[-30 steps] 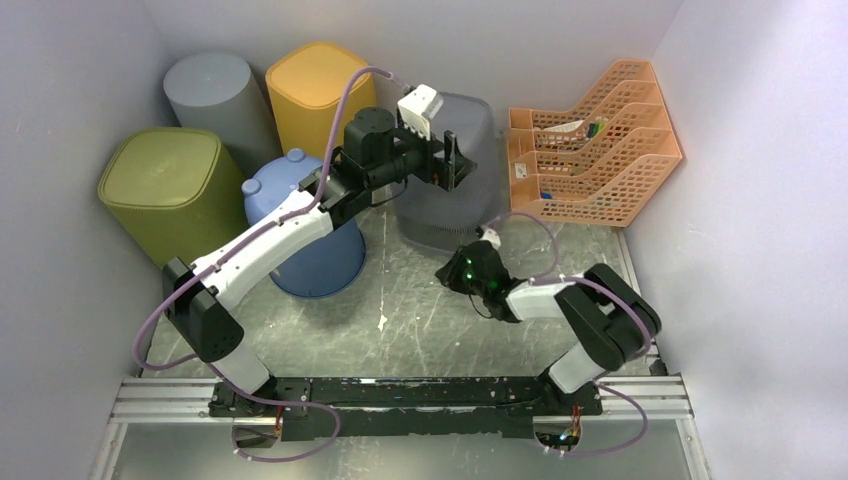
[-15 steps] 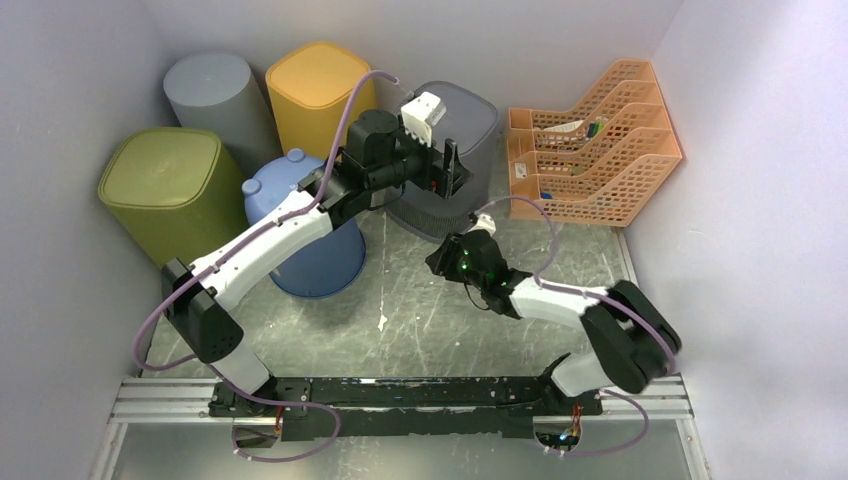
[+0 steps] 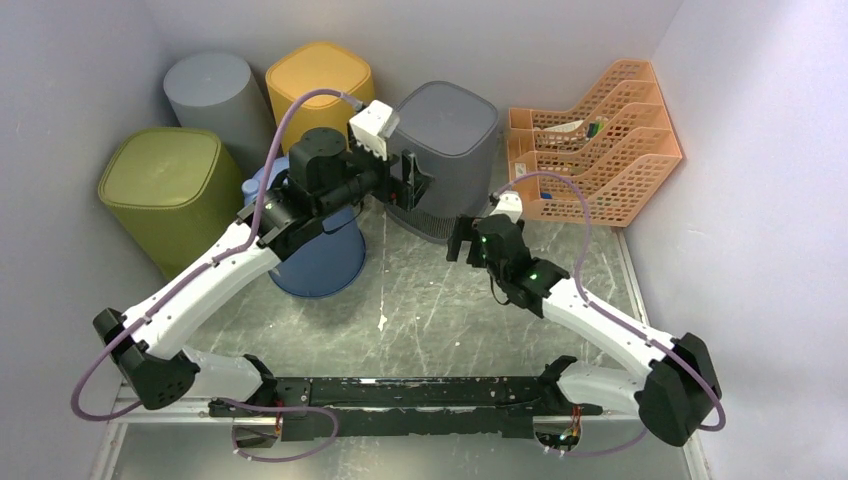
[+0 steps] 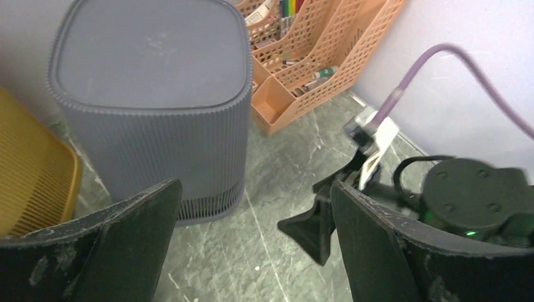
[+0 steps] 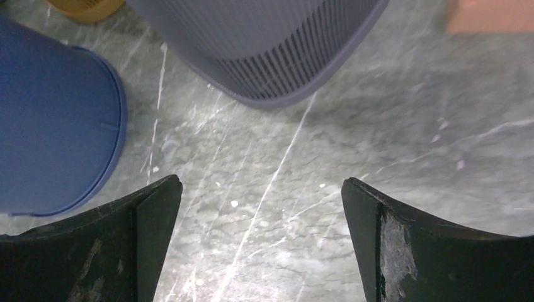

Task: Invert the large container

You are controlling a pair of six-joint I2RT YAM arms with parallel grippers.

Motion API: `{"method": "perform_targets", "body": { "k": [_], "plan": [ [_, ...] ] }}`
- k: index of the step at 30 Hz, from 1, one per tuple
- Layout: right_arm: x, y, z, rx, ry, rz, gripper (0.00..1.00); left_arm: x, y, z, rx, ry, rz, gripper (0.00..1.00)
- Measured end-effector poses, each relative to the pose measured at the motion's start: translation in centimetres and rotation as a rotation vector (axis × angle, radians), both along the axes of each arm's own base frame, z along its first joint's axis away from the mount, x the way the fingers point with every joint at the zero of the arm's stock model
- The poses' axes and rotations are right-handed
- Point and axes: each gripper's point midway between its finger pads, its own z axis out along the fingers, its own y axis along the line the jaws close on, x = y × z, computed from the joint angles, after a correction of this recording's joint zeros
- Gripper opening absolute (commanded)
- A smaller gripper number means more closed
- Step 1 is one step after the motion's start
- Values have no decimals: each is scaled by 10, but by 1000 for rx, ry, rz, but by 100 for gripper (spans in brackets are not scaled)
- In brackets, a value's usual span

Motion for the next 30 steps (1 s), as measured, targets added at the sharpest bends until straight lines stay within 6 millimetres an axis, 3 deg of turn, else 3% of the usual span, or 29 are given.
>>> {"method": "perform_targets", "body": {
  "k": [3,10,14,21,30],
  "plan": [
    [5,-9,25,-49,-50,-17,100,-2,9,-4,6,2,25,100],
    [18,-24,76,-136,-124,-71,100,-4,24,-64,117,92,79,100],
    [24,-28,94,-170,-144,-93,100,-7,31,-77,142,110,94,100],
    [25,-38,97,-221,-145,-119,100,-11,36,-71,130,97,101,100],
    [22,-43,106,-221,-168,-129,100,-11,37,-79,142,107,105,100]
  ]
}}
